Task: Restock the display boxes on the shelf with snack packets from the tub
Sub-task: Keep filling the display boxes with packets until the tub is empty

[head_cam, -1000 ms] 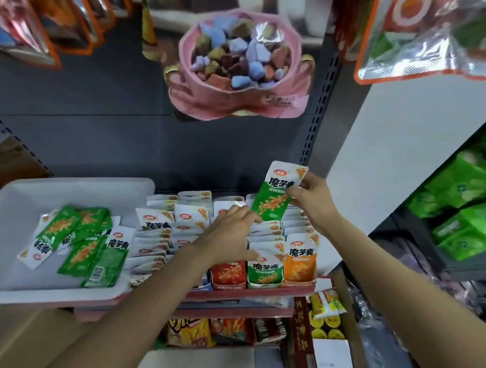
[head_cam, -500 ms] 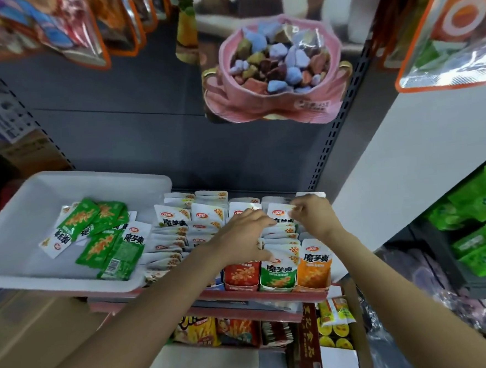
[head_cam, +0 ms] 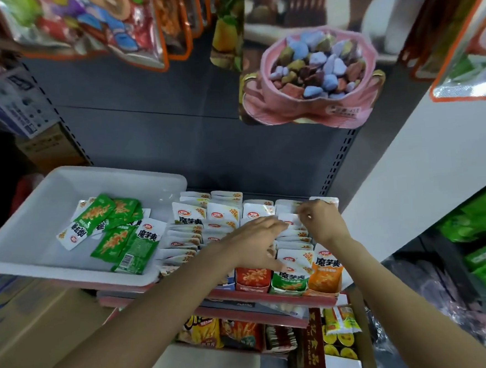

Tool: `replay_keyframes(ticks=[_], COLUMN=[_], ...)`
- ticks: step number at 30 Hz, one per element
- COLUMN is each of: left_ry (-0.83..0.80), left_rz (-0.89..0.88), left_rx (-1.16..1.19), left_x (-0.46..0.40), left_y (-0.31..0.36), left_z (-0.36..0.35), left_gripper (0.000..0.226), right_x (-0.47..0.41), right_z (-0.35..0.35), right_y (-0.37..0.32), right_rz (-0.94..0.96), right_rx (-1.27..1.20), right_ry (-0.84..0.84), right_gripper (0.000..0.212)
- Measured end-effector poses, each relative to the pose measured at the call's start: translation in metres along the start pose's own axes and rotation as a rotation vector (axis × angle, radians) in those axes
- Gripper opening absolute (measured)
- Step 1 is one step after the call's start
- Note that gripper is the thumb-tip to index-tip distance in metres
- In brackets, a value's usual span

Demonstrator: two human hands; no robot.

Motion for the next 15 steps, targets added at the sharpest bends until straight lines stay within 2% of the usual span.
replay_keyframes(ticks=[3, 7, 11, 15], left_ry=[0.115, 0.390, 0.679, 0.750], left_rz=[-0.029, 0.000, 0.146, 0.340], left_rx=[0.060, 0.168, 0.326, 0.495], left_x=[0.014, 0.042, 0.085, 0.124], left_y=[-0.008, -0.039, -0.096, -0.177], left_z=[0.011, 0.027, 0.040, 0.036], left_gripper=[0.076, 0.046, 0.032, 0.024], right_x=[0.005, 0.004, -0.002, -0.013], right_z=[0.005, 0.007, -0.009, -0.044], right_y=[-0.026, -0.081, -0.151, -0.229], right_rz=[0.032, 0.112, 0.174, 0.231], right_rx=[-0.078, -0.247, -0.368, -0.405], right_ry=[0.068, 0.117, 0.091, 0.020], right_gripper=[0.025, 0.023, 0.024, 0.026])
Point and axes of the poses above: each hand's wrist, its own x-axis away from the middle knuckle, its own z-axis out of the back of the hand, y = z × x, the point moved 3 cm from there along -x, towards the middle knuckle, and after that the axes turned 5 degrees about z, right-handed, at the moved point
